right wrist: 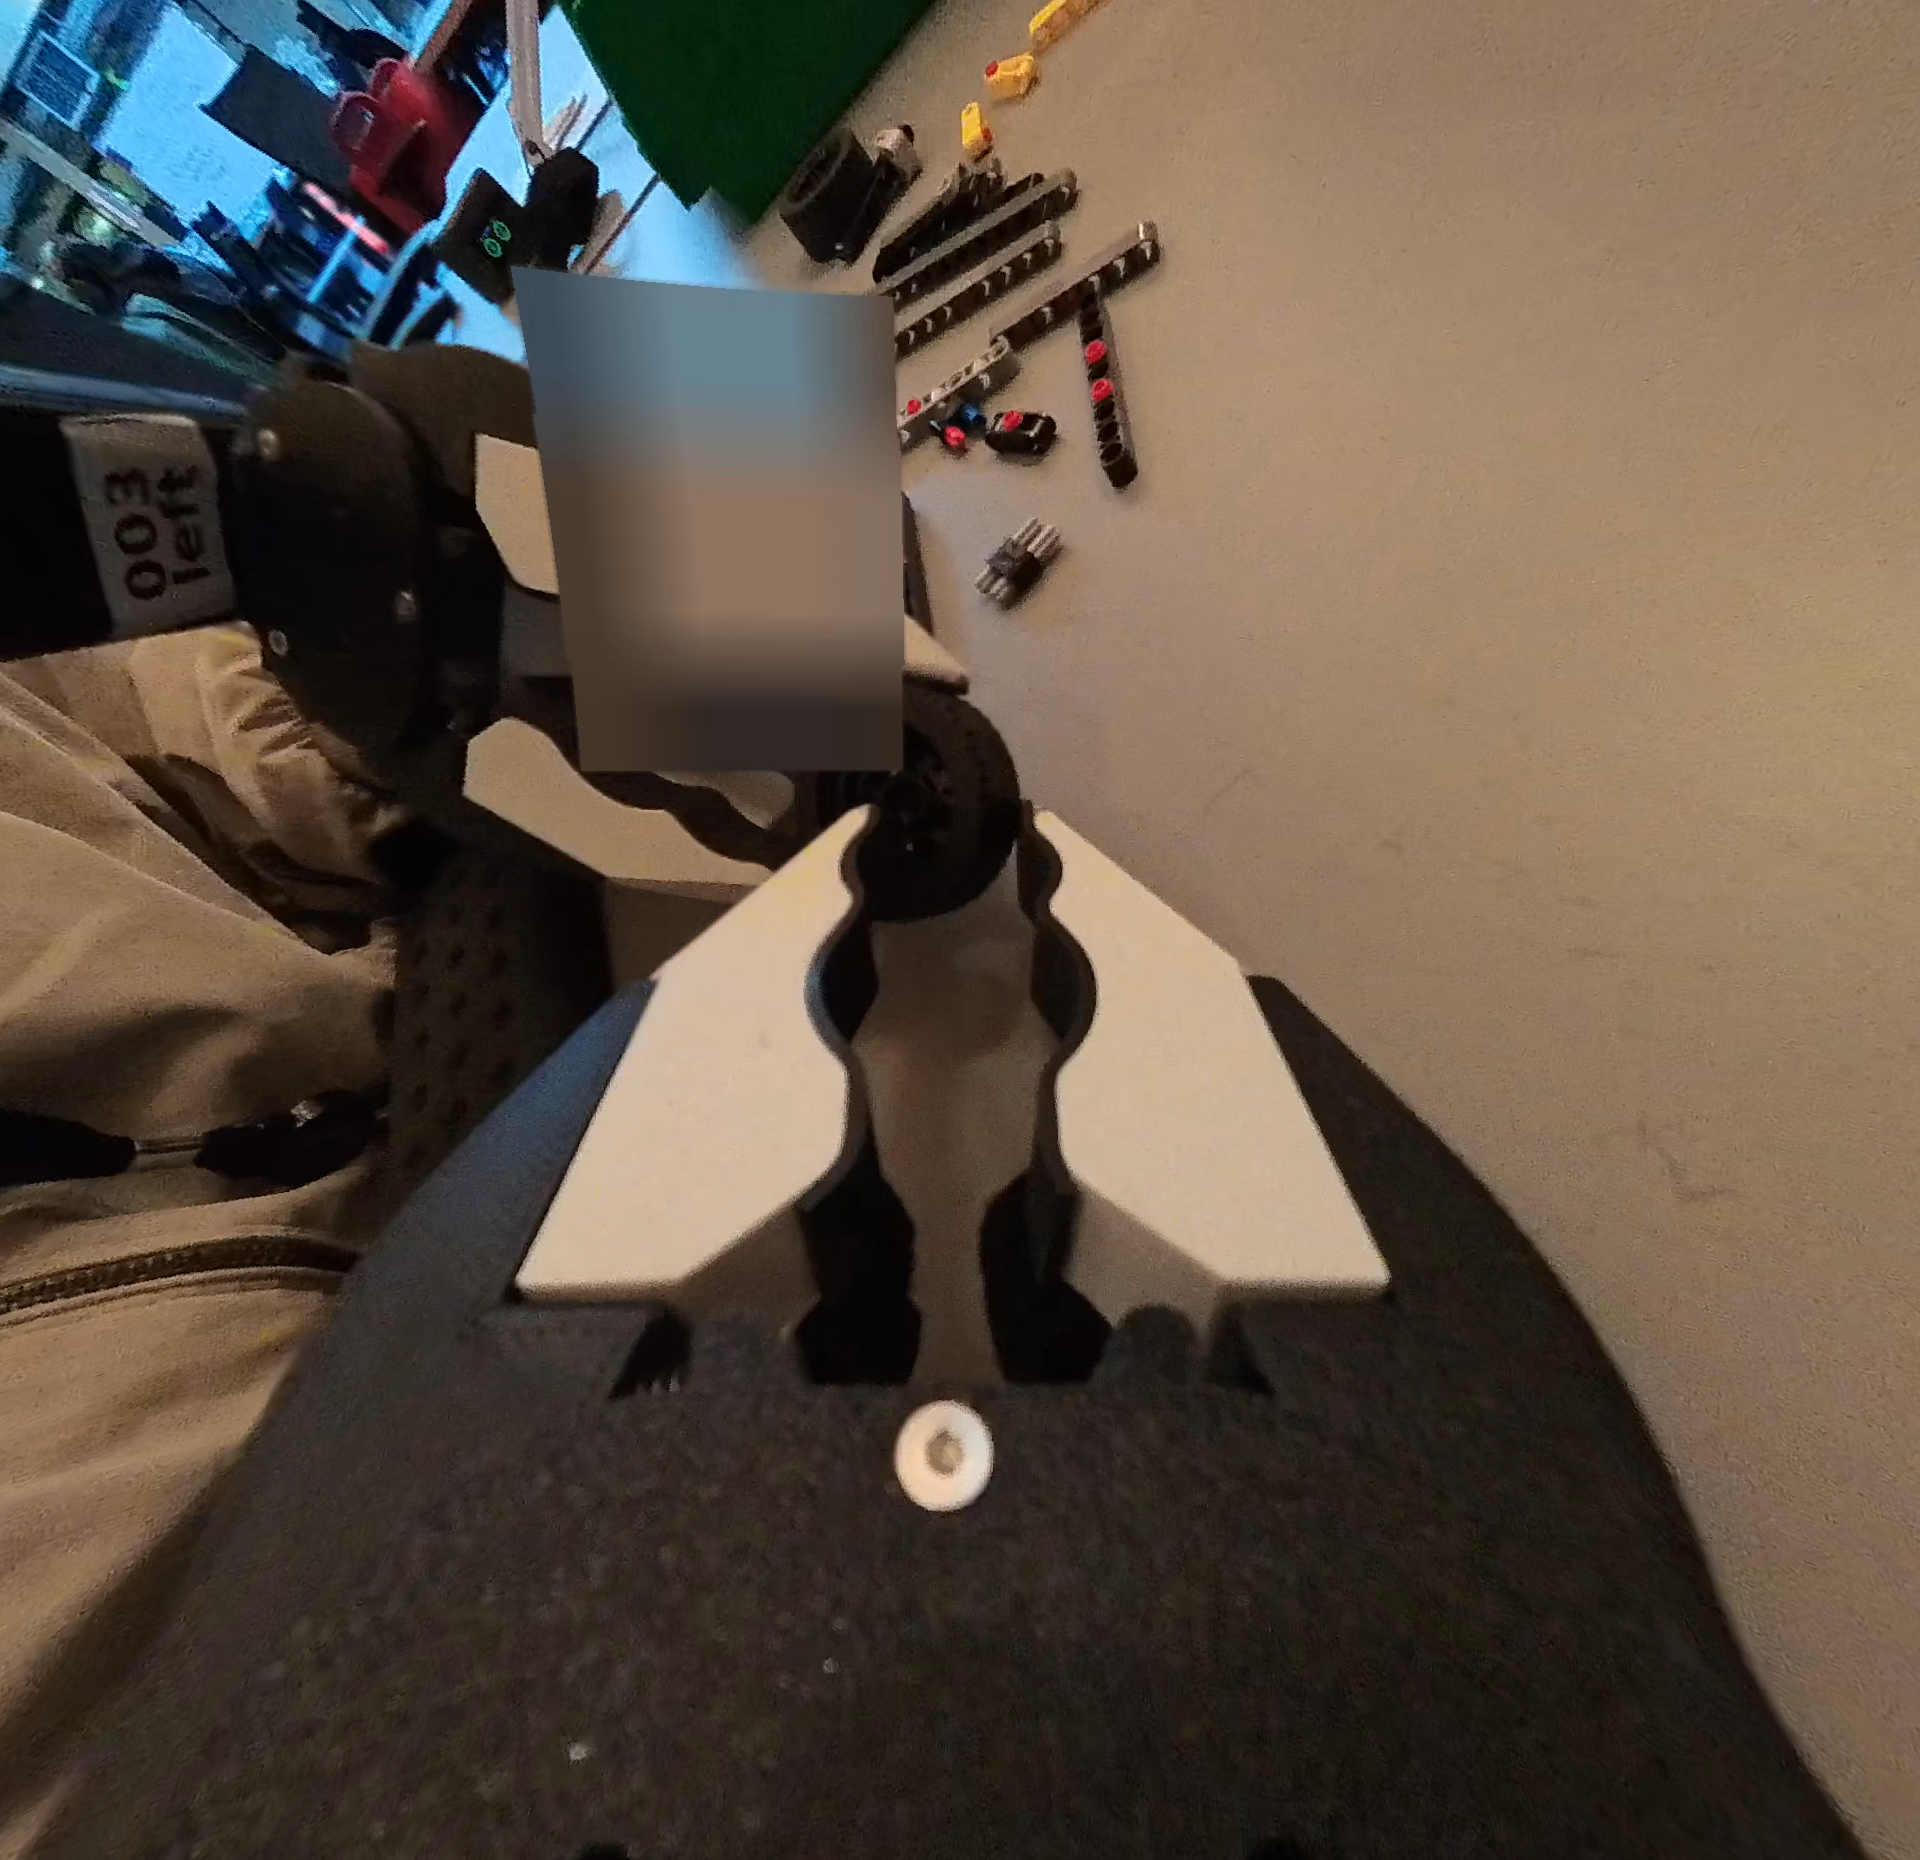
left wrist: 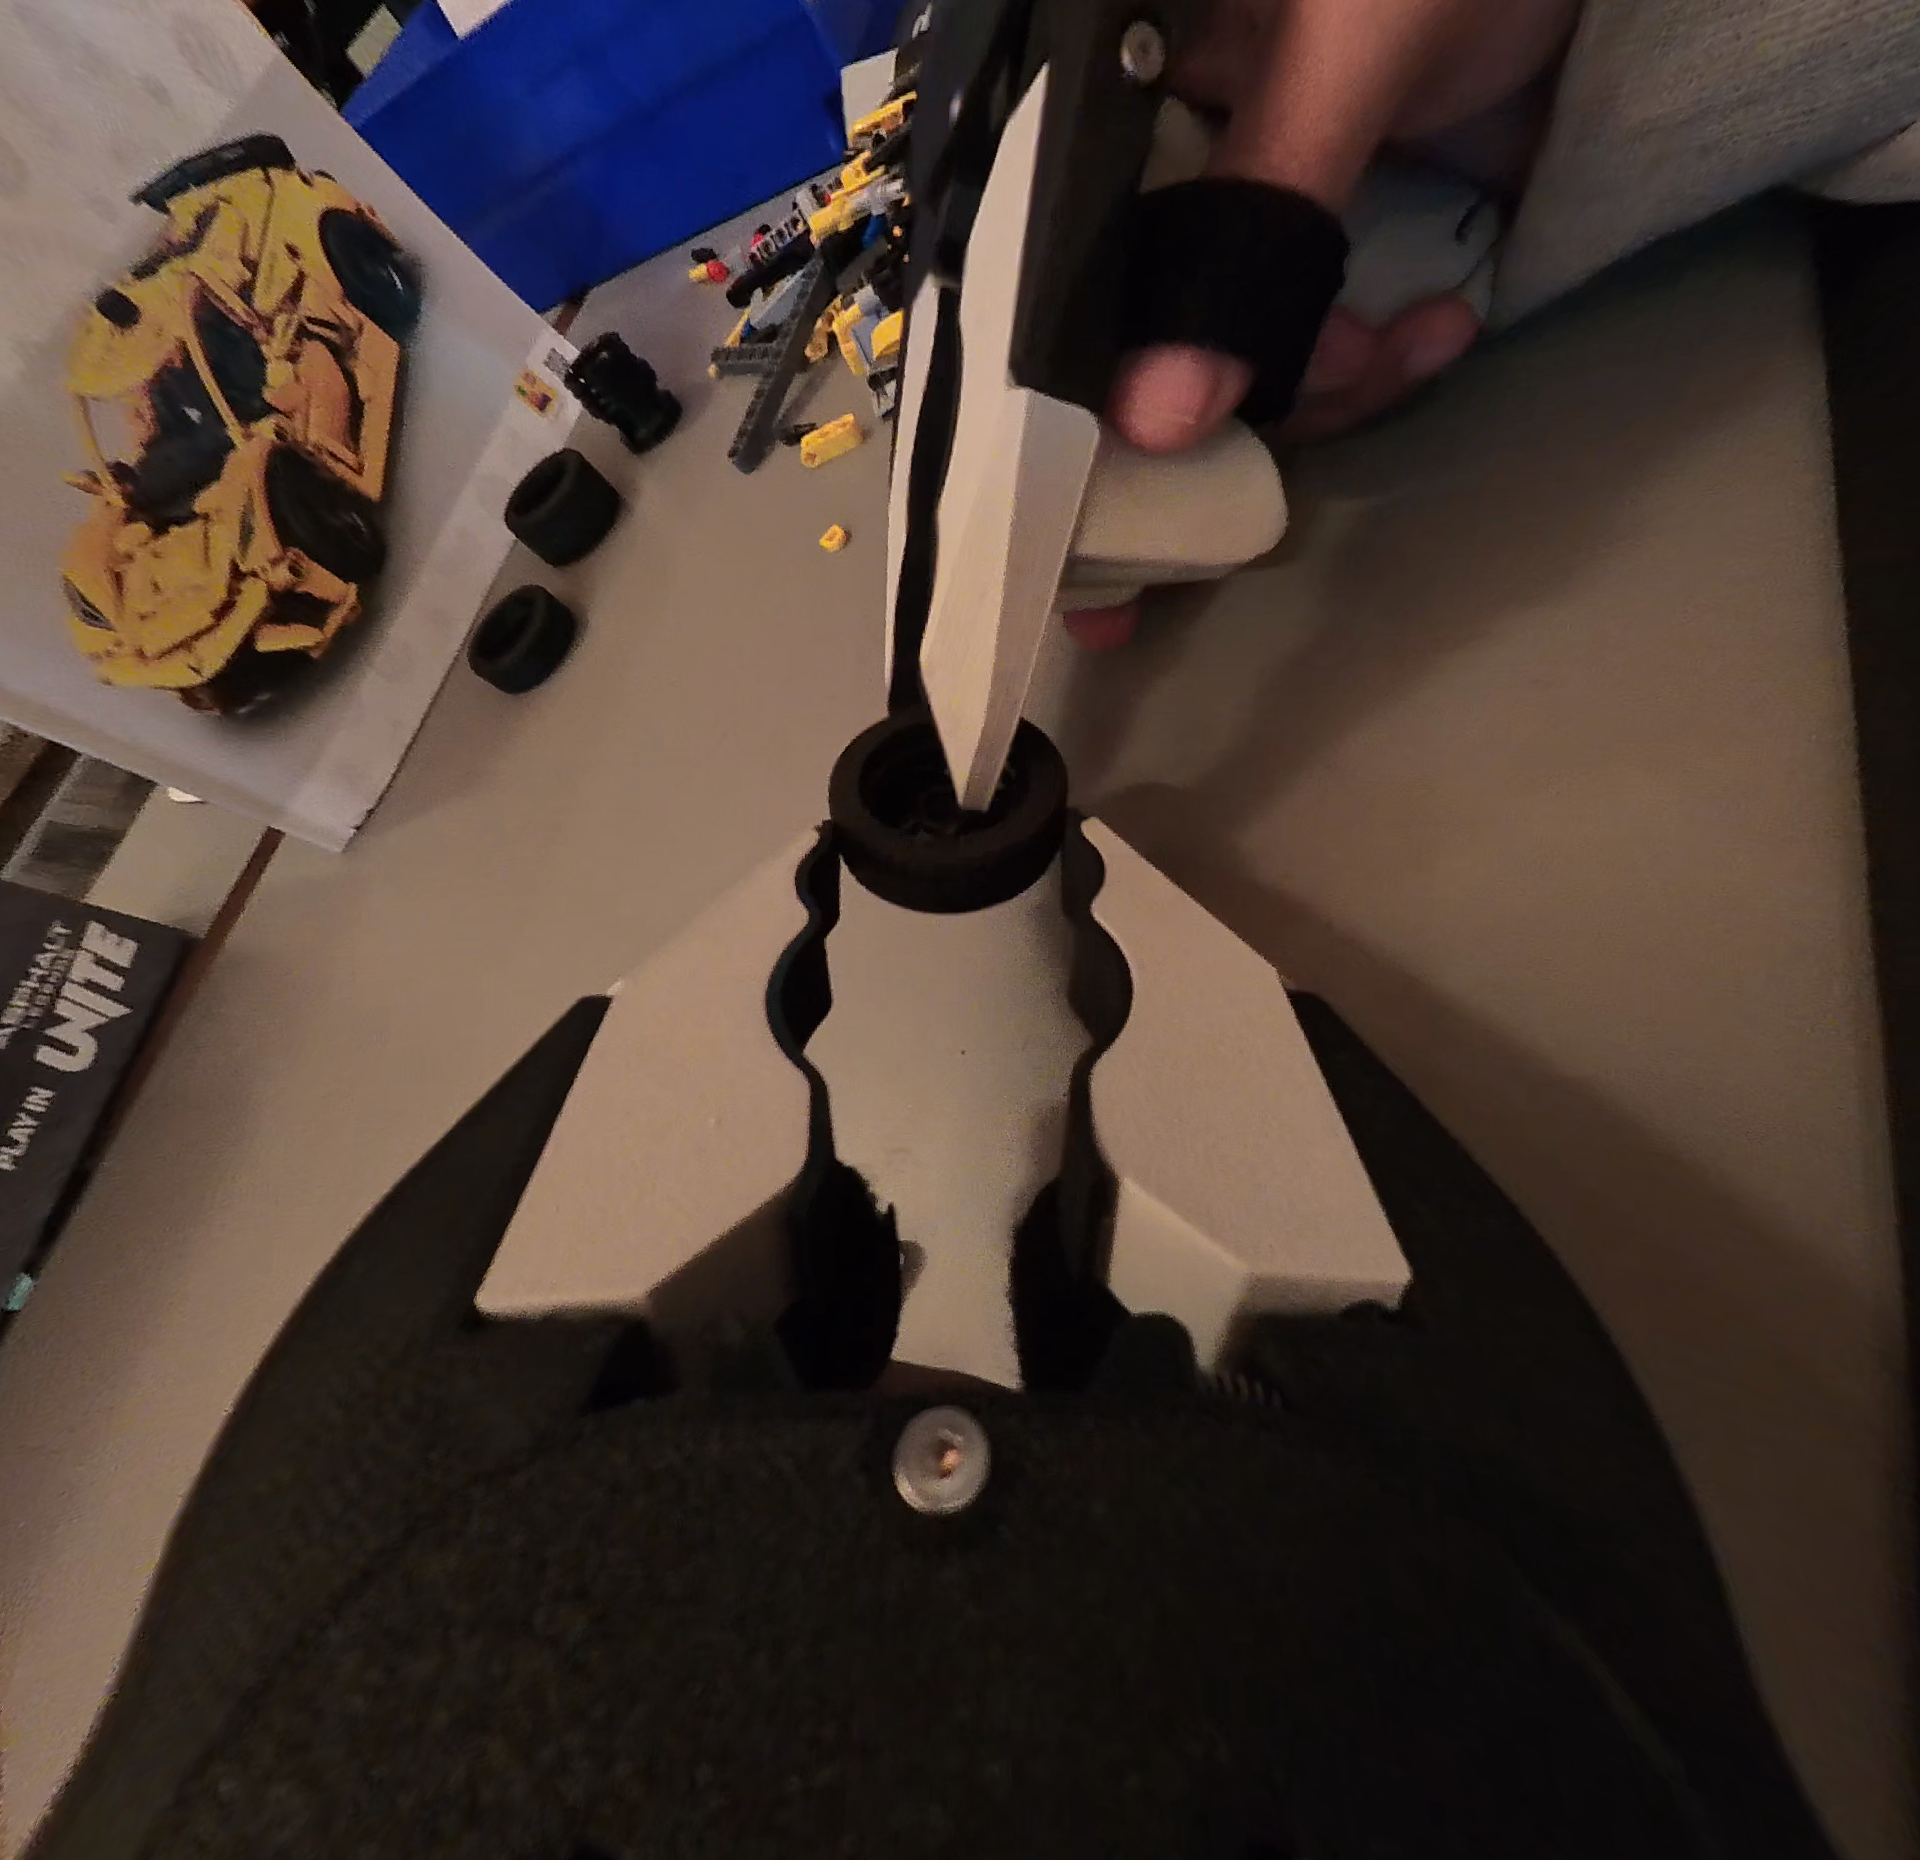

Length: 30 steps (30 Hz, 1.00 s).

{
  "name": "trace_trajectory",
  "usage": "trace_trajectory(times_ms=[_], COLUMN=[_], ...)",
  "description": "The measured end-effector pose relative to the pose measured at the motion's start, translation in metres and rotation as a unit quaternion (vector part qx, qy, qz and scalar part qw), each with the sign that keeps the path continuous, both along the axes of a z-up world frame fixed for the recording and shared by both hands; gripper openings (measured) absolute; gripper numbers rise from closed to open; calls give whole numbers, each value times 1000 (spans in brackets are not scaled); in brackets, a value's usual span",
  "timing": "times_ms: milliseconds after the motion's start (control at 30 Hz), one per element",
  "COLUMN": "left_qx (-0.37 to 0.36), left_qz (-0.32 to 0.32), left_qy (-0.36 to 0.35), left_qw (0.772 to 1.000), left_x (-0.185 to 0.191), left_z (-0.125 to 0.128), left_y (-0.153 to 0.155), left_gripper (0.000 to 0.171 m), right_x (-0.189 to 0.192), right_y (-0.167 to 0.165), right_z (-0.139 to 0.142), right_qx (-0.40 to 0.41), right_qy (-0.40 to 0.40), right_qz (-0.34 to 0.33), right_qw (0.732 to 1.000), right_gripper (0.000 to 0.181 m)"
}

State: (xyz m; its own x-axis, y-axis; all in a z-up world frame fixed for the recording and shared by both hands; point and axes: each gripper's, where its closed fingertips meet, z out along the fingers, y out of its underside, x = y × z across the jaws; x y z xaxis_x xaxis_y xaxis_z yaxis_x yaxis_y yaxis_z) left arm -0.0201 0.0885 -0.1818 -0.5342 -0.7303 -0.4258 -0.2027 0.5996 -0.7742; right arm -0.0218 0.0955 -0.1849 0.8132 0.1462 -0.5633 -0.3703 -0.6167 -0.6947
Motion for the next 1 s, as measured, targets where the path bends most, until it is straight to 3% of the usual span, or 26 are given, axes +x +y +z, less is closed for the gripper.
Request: trace_trajectory(times_ms=[200, 333, 433, 533, 633, 733, 800, 900, 1000], left_qx=[17, -33, -58, -198, -388, -444, -415, -287, -216], left_qz=[-10, -28, -9, 16, 2, -40, -28, 57, 118], left_qy=[-65, -130, -133, -46, 44, 82, 66, 27, 11], left_qw=[998, 991, 989, 979, 921, 892, 907, 956, 969], left_x=[-4, -12, -12, -11, -14, -20, -19, -7, 1], left_z=[18, 48, 53, 50, 59, 62, 60, 40, 32], left_y=[0, -4, -4, -1, 6, 0, 1, 11, 16], left_gripper=[43, 42, 43, 43, 38, 21, 20, 18, 13], right_x=[-9, -25, -24, -13, -15, -24, -22, -5, 7], right_y=[4, 1, 3, 6, 5, 4, 5, 12, 13], right_z=[16, 49, 53, 38, 51, 54, 54, 33, 25], right_qx=[41, 93, 109, 98, 144, 149, 147, 86, 60], right_qy=[85, 235, 236, 133, 73, 68, 54, 7, -29], right_qz=[16, 62, 67, 29, 32, 46, 40, -26, -98], right_qw=[995, 966, 963, 986, 986, 985, 987, 996, 993], right_gripper=[26, 20, 19, 17, 16, 17, 16, 16, 16])
